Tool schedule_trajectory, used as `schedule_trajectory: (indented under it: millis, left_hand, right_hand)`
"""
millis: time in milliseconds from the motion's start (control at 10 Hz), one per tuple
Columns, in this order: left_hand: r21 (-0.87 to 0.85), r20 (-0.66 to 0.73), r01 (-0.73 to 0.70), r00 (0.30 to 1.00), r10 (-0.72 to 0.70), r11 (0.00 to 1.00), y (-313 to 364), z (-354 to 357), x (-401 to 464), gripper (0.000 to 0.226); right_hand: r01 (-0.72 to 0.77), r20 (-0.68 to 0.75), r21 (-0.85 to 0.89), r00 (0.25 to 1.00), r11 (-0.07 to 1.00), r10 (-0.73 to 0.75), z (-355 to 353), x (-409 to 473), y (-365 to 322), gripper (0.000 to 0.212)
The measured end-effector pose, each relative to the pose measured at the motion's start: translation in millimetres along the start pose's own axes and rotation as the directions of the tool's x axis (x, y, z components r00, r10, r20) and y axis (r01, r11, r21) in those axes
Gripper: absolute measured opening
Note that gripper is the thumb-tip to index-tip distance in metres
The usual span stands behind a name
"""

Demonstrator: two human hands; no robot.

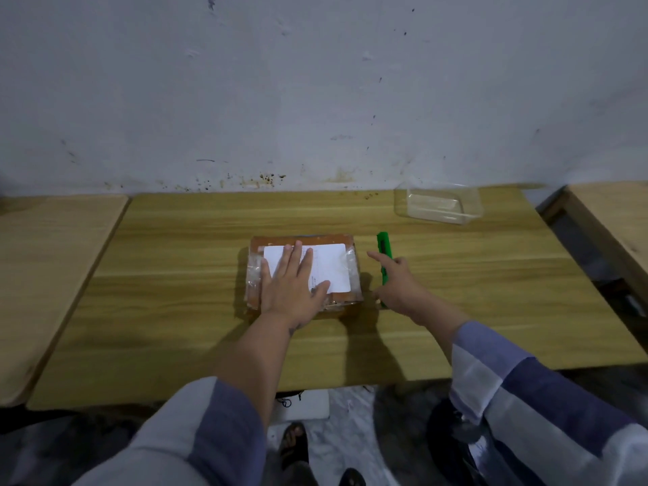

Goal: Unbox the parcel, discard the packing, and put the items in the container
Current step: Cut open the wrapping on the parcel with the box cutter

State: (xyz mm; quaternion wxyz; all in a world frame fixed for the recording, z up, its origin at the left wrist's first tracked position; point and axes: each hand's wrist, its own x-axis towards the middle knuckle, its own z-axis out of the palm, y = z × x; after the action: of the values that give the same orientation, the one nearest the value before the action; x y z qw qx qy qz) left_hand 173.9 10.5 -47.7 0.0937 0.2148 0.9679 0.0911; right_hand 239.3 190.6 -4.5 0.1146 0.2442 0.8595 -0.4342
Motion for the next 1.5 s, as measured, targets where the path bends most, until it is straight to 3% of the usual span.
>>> schedule_trajectory:
  millis: [100,200,400,600,1100,1300,1500]
  left_hand:
    - [0.037,0.009,0.001,1.000,-0.002,0.999,0,4,-2,0.071]
    - [0.048,0.003,-0.002,1.000,0.002,0.999,1,6,-1,0.071]
    - [0.061,-0.003,0.002,1.000,-0.002,0.998,2,8,-1,0.071]
    - [0.079,0.007,0.006,1.000,-0.007,0.997,4,8,-1,0.071]
    - [0.082,0.015,-0.005,1.000,0.004,0.997,3,6,-2,0.071]
    - [0.088,0.014,-0.009,1.000,0.007,0.996,4,8,-2,0.071]
    - [0.078,0.021,0.013,1.000,-0.015,0.997,4,9,-1,0.088]
  right_hand:
    - [0.011,0.130,0.008,0.991,1.000,-0.012,-7,-14,9,0.098]
    - [0.008,0.149,0.145,0.988,0.989,-0.030,-9,-22,17,0.100]
    - [0.044,0.025,0.299,0.998,0.953,-0.054,4,-30,24,0.066]
    - [0.098,-0.183,0.265,0.982,0.959,-0.050,19,-22,30,0.051]
    - [0.024,-0.101,0.278,0.995,0.960,0.005,11,-28,8,0.053]
    - [0.029,-0.124,0.090,0.992,0.996,-0.018,0,-28,-9,0.051]
    - [0.068,-0.094,-0.265,0.991,0.962,-0.096,-3,-32,-26,0.056]
